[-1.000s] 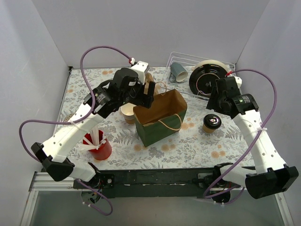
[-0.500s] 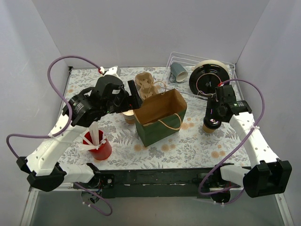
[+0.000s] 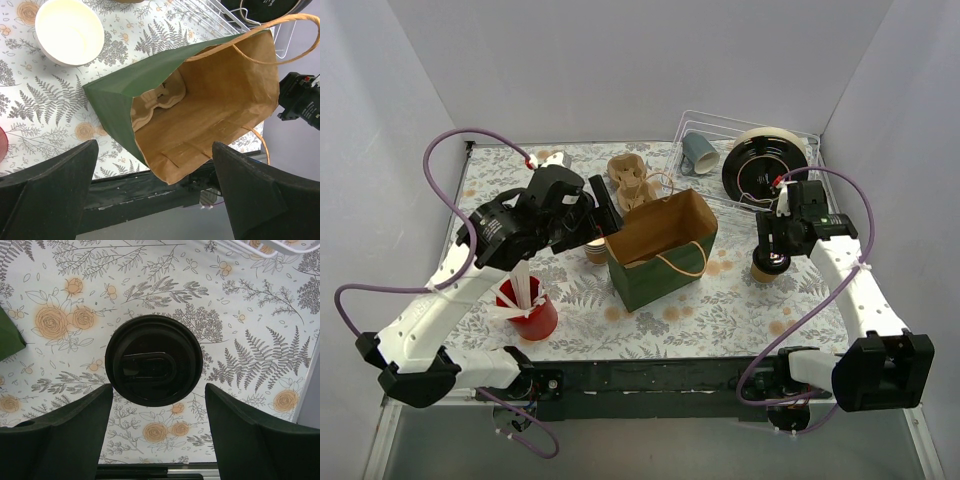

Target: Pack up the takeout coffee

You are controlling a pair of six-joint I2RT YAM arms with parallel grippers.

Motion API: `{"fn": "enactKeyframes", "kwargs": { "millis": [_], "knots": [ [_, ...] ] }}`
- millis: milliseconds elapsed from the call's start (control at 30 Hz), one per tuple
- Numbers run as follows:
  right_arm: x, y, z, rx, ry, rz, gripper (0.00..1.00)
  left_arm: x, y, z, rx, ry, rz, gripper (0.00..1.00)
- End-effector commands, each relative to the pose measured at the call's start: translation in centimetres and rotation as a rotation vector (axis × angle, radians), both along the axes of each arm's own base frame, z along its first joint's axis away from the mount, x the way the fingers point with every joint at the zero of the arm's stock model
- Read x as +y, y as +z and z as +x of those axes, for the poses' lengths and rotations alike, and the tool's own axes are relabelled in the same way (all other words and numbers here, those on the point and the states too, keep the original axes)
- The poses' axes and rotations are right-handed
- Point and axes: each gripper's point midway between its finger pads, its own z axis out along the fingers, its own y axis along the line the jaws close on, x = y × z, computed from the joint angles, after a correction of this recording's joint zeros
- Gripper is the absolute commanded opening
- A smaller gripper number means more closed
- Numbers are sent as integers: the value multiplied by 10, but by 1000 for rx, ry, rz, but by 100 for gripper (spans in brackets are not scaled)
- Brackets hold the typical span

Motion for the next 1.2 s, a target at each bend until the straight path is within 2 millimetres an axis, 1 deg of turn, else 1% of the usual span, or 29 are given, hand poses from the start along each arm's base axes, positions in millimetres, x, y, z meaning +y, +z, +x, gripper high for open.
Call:
{"fn": "enactKeyframes", "kwargs": {
  "millis": [0,67,167,233,300,433,467,600,733,767,1000,1167],
  "knots": [
    [7,-3,11,-19,98,33,81,5,-5,1,28,54,-8,97],
    [4,-8,14,-1,87,29,80,5,-4,3,31,80,-21,95],
    [2,-13,16,20,68,29,80,8,-8,6,47,122,-8,92],
    [-2,-18,16,33,44,18,80,9,-12,6,63,132,5,88],
    [-3,-20,18,31,37,20,79,10,-14,8,70,151,10,87],
    [-3,-25,19,41,30,26,78,12,-17,9,73,161,25,87],
    [-3,-25,20,46,24,29,77,13,-20,9,77,164,35,87],
    [-1,-27,18,62,19,48,77,12,-17,10,63,159,27,87],
    [1,-31,14,76,20,59,77,15,-17,12,49,154,44,88],
    [1,-33,13,84,20,58,77,15,-17,11,48,153,44,89],
    [1,-41,7,126,11,65,79,15,-24,9,76,169,43,90],
    [2,-44,5,146,0,72,82,17,-26,9,80,173,49,91]
  ]
}}
